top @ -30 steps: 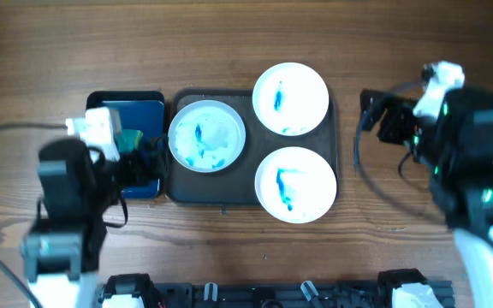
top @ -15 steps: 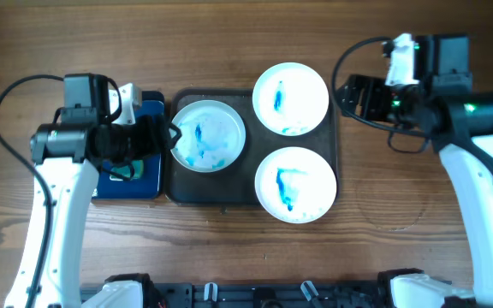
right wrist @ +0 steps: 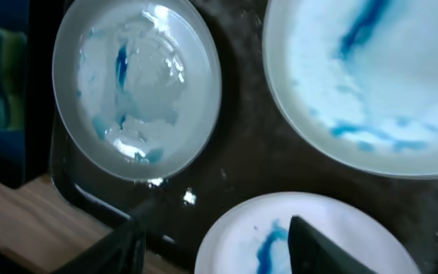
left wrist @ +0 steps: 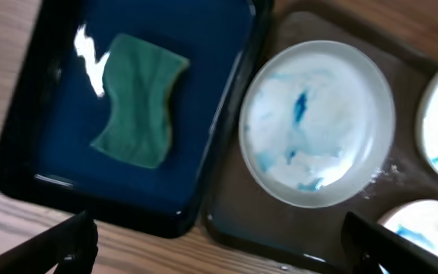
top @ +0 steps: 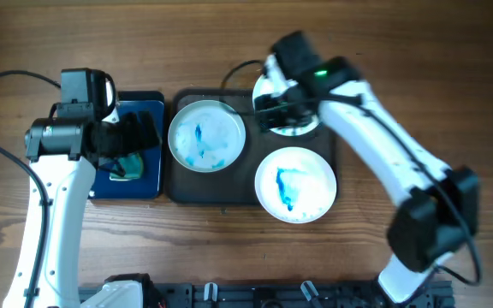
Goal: Clean dirty plates on tray and stack at the side
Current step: 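Move the right gripper to the rim of the left white plate, then grasp the green sponge with the left gripper and lift it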
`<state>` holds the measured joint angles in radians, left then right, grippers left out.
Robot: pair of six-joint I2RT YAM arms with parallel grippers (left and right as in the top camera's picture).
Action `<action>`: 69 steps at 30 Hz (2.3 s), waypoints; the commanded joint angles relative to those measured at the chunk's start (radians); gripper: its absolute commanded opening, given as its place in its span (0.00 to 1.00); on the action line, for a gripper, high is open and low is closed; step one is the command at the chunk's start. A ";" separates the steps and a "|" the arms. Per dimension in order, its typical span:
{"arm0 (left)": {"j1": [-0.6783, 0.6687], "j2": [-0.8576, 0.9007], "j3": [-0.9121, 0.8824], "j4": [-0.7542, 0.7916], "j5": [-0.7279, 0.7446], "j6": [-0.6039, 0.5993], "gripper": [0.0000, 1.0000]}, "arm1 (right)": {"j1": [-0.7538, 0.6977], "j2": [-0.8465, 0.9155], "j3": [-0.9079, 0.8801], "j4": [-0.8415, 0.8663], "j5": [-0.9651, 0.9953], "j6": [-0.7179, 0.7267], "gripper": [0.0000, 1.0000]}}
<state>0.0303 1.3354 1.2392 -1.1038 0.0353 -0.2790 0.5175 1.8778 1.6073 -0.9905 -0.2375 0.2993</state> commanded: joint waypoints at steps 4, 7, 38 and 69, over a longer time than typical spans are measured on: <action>0.048 0.050 0.018 -0.009 -0.021 0.067 0.96 | 0.089 0.178 0.024 0.084 0.034 0.042 0.43; 0.071 0.082 0.018 -0.009 -0.021 0.066 0.96 | 0.109 0.236 0.024 0.120 0.035 0.044 0.37; 0.120 0.303 0.018 0.073 -0.072 0.119 0.98 | 0.116 0.351 0.020 0.220 0.145 0.261 0.04; 0.127 0.596 -0.043 0.232 -0.105 0.145 0.04 | 0.116 0.351 0.020 0.246 0.132 0.262 0.04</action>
<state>0.1528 1.9190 1.2034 -0.8608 -0.0654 -0.1394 0.6334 2.1960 1.6196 -0.7494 -0.1139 0.5571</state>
